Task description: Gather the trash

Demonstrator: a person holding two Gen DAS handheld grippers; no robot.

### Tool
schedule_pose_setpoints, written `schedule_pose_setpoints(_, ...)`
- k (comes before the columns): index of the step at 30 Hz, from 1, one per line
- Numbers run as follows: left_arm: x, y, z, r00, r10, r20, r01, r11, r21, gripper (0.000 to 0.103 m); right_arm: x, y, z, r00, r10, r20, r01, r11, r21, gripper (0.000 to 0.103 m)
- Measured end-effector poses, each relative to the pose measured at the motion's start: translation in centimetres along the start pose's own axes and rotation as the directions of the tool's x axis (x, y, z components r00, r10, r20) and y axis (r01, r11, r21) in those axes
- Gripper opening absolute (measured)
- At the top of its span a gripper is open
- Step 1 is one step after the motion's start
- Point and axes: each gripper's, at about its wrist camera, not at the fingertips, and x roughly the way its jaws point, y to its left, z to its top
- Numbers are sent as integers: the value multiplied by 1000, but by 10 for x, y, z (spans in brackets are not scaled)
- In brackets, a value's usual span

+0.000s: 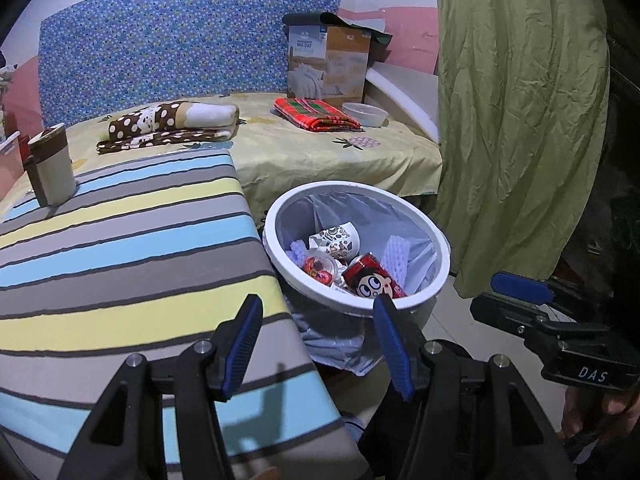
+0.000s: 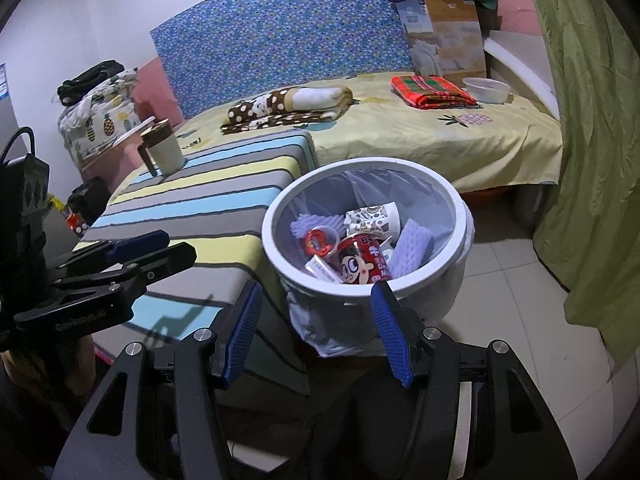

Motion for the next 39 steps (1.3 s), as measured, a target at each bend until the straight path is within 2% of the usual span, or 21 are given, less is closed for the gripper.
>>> schedule_pose_setpoints(13,-12,0,-9,1000,14,10,-14,1000,-16,59,-4,8,-6,1000,-5,14,5,1000,-13,58)
schedule_pose_setpoints(39,-12,1,-10,1000,14,6,-14,1000,-16,59,-2,12,-9,1000,2,-6,-2,1000,-15,58)
